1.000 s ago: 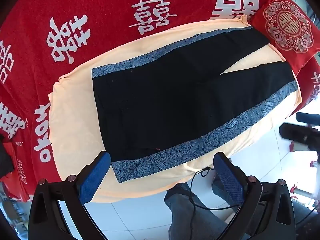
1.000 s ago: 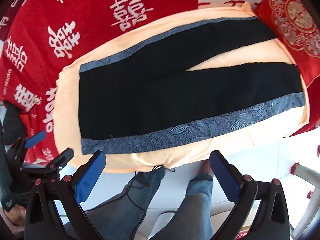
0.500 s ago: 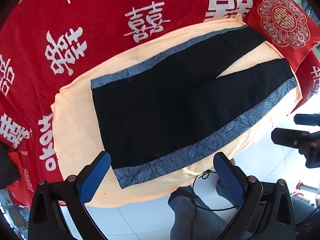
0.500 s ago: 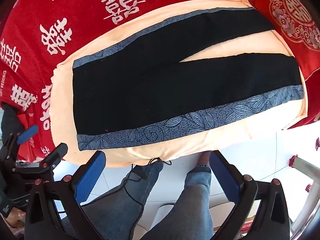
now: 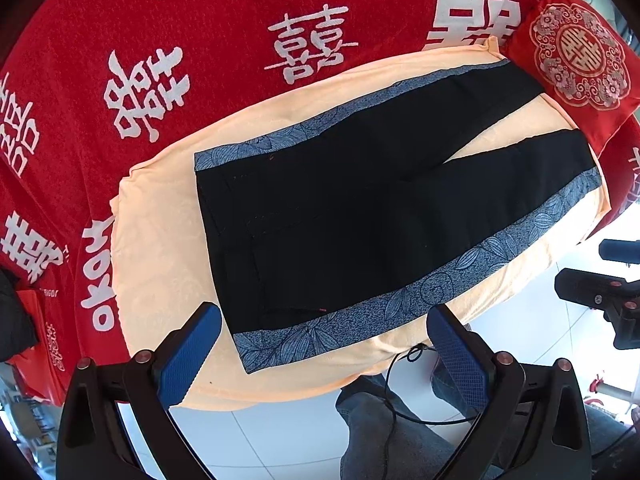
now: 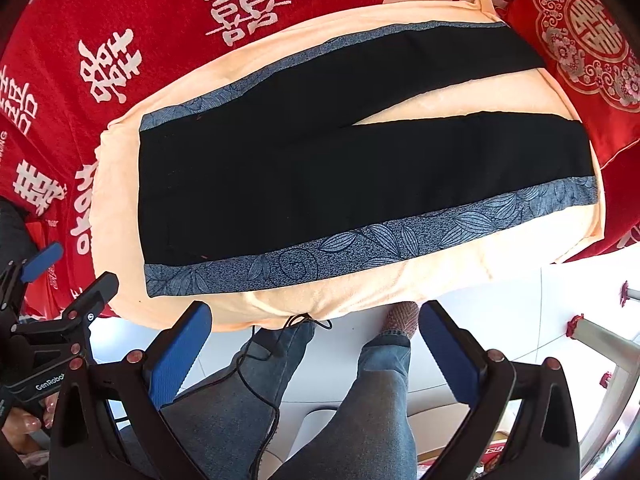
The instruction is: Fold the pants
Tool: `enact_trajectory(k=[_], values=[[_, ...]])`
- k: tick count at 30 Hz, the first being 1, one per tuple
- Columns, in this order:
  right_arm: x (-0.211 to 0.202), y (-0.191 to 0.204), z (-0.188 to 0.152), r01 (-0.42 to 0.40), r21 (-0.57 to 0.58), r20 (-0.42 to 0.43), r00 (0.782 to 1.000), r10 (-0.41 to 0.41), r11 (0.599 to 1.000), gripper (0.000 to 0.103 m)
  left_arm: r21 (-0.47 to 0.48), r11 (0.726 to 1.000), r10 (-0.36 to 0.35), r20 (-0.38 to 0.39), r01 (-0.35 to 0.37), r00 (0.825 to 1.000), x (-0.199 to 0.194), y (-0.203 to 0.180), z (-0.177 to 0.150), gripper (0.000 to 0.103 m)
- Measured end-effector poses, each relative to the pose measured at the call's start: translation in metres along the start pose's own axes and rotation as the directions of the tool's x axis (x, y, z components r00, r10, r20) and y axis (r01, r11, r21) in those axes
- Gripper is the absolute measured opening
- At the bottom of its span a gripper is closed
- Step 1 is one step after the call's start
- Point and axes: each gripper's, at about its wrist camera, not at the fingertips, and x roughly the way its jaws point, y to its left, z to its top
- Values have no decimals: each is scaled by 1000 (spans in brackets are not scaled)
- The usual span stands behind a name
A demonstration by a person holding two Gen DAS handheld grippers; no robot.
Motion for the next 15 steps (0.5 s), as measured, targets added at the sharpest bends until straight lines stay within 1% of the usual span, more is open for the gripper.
enact_trajectory(k=[15], values=[[-3,2,2,16,-3,6,1000,-16,1000,103,0,1000,6,-5,-6,1000,1,1,3,103]])
